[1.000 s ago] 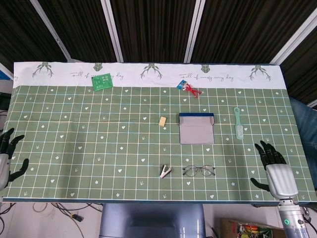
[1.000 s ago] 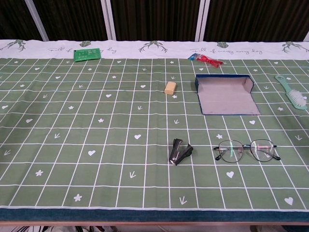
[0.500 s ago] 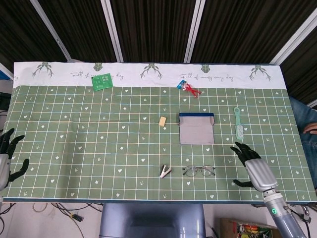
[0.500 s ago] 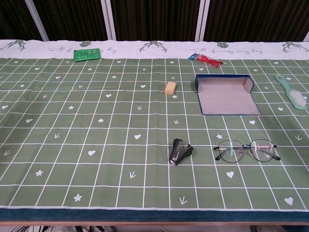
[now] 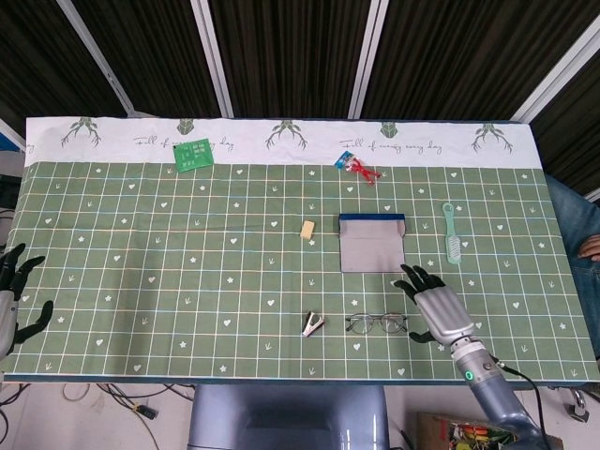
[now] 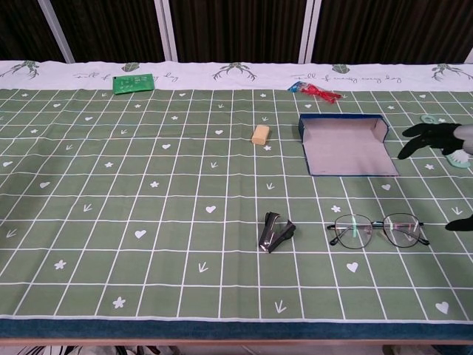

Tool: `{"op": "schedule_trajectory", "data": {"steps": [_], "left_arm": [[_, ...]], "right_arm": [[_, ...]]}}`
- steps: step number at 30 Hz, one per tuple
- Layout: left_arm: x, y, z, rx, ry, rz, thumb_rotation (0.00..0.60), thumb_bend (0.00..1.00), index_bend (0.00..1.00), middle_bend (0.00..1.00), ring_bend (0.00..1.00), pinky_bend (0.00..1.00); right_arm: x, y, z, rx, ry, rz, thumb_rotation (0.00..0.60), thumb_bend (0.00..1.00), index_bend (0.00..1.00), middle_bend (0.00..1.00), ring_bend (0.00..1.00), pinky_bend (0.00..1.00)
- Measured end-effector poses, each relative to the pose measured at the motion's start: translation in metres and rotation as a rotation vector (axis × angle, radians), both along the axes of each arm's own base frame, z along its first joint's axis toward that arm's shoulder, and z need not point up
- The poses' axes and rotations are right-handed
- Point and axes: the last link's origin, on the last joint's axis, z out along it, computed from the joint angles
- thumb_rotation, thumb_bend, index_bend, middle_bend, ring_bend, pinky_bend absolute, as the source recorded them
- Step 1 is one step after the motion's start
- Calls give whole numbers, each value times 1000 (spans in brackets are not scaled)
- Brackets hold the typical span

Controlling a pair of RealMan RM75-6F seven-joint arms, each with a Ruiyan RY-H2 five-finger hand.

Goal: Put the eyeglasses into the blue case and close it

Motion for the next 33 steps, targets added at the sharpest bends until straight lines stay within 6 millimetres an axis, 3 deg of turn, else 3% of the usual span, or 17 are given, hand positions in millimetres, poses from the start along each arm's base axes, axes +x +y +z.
{"op": "schedule_trajectory", "data": {"steps": [5, 14, 21, 33], "left_arm": [[0, 0, 0, -5, -1, 2, 600, 384, 151, 0, 0, 0], [0, 0, 0, -10, 2, 4, 600, 384, 151, 0, 0, 0], [-1, 1, -1, -10, 3, 6, 600, 384, 151, 0, 0, 0], [-1, 1, -1, -11, 6, 10, 600, 384, 151, 0, 0, 0]], "right_arm": [[13, -2, -25, 37, 0, -13, 600, 174, 293, 25, 37, 193], [17, -8, -46, 44, 18, -14, 600, 260, 358, 25, 37, 193], [21, -11, -49, 31, 7, -15, 600, 356, 404, 26, 39, 194], [19, -12, -51, 26, 7, -30, 600, 359, 467, 26, 39, 193]]}}
